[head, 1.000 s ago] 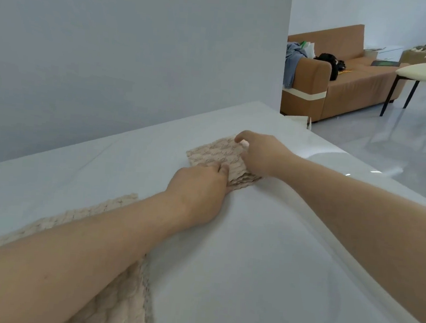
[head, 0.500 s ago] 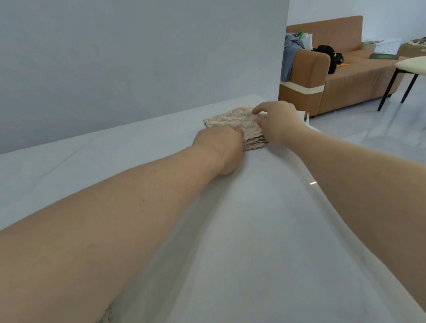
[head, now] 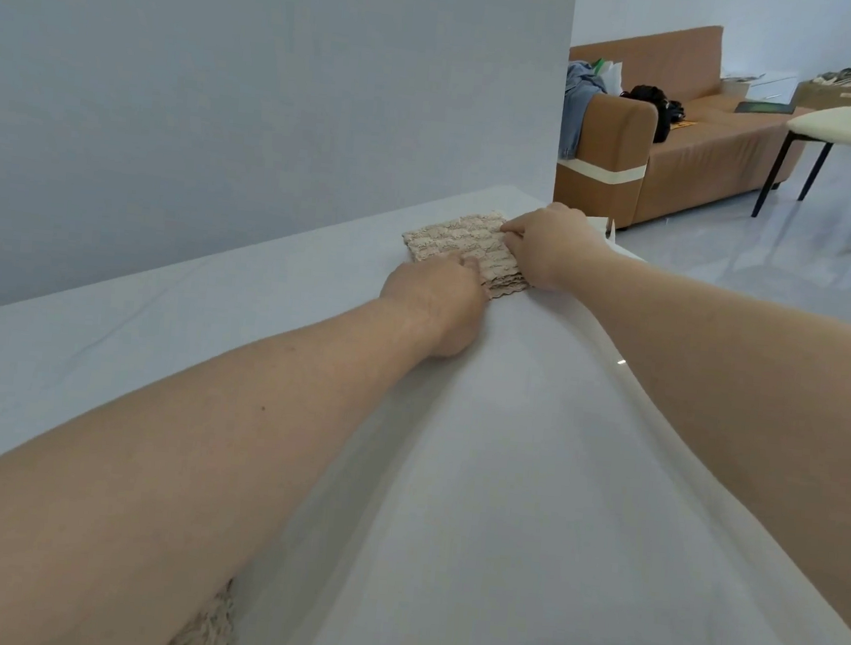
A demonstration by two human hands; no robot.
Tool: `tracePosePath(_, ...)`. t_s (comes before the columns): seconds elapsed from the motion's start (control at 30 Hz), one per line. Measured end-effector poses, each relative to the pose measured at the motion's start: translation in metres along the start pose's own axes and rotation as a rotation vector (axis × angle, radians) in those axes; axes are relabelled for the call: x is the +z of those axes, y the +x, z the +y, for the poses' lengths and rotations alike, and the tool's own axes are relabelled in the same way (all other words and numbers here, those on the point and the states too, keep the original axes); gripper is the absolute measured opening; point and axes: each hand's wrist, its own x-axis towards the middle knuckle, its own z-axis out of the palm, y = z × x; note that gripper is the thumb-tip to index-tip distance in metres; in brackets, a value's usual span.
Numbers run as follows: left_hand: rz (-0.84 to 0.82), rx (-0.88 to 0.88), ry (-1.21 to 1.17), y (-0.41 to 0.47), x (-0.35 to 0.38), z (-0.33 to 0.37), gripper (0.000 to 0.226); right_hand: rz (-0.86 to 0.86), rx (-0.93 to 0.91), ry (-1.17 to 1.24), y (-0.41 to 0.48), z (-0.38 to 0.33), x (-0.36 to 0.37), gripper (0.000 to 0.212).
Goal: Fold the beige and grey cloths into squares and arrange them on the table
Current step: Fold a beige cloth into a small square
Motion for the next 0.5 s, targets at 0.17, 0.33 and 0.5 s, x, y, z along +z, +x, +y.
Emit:
tracePosePath(0.17,0.103,-0.021,-0.021,-0.028,-0.013,-0.009,0.049,0.137,-0.055,-0.015,-0.026,-0.015,-0.015,0.033)
tracePosePath(0.33,0.109,-0.05,-0.099,-0.092,-0.028,-0.032,0.023,0.115,-0.197,0.066,-0.071,-0.052,-0.026,0.029)
tracePosePath(0.5,0.111,-0.098,-0.174,-0.179,-0.04,-0.057,0.035,0.024,-0.354,0.092,-0.129,-0.102,-0.038,0.024)
